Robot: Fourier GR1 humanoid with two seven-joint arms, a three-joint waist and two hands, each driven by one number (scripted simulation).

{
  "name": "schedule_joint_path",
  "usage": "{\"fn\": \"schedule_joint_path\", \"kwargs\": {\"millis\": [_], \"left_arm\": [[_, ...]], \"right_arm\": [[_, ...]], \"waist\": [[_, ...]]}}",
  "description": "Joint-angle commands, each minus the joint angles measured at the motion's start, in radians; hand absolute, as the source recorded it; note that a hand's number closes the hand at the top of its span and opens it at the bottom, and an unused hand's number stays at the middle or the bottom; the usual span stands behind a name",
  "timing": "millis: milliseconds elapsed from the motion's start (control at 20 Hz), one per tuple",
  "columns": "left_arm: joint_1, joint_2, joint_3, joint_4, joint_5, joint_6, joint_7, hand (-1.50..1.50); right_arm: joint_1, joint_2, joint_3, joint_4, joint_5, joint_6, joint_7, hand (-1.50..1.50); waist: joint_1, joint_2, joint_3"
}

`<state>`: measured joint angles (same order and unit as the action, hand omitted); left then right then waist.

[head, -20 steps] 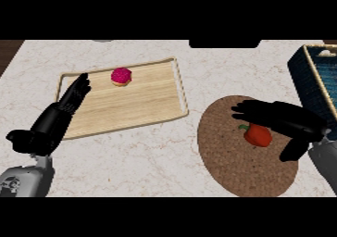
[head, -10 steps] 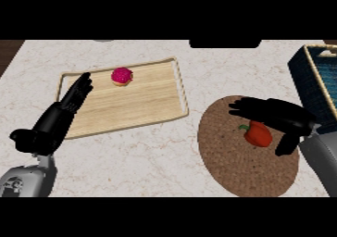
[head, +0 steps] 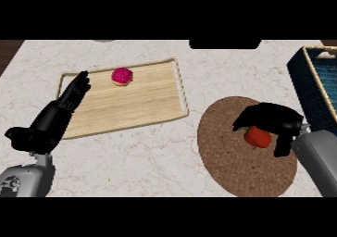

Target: Pick the bell pepper from the placemat and place it in the basket

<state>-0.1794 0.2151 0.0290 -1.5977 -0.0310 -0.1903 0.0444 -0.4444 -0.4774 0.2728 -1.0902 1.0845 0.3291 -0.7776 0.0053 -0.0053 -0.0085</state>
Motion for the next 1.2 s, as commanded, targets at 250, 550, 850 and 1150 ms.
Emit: {"fn": "schedule_joint_path", "kwargs": {"millis": [250,550,850,1150], "left_arm": [[-0.001,0.004,0.041,0.088,-0.006,-0.020,-0.082,0.00],[0.031,-0.019,0.002,-0.012,-0.031,-0.008,-0.037,0.00],[0.071,-0.007,0.042,-0.007,-0.037,0.027,-0.021,0.00],[0.063,0.007,0.061,0.003,-0.019,0.009,-0.030,0.00]], "right_arm": [[0.035,0.056,0.048,0.043,0.092,-0.114,-0.046,1.50],[0.045,-0.001,0.007,0.047,0.101,-0.249,-0.173,1.50],[0.322,-0.040,-0.192,-0.183,-0.016,-0.143,0.133,1.50],[0.539,0.015,-0.304,-0.506,-0.194,-0.003,0.267,1.50]], "waist": [[-0.002,0.007,0.008],[0.003,0.007,0.009],[-0.107,-0.022,0.006],[-0.105,-0.016,0.003]]}}
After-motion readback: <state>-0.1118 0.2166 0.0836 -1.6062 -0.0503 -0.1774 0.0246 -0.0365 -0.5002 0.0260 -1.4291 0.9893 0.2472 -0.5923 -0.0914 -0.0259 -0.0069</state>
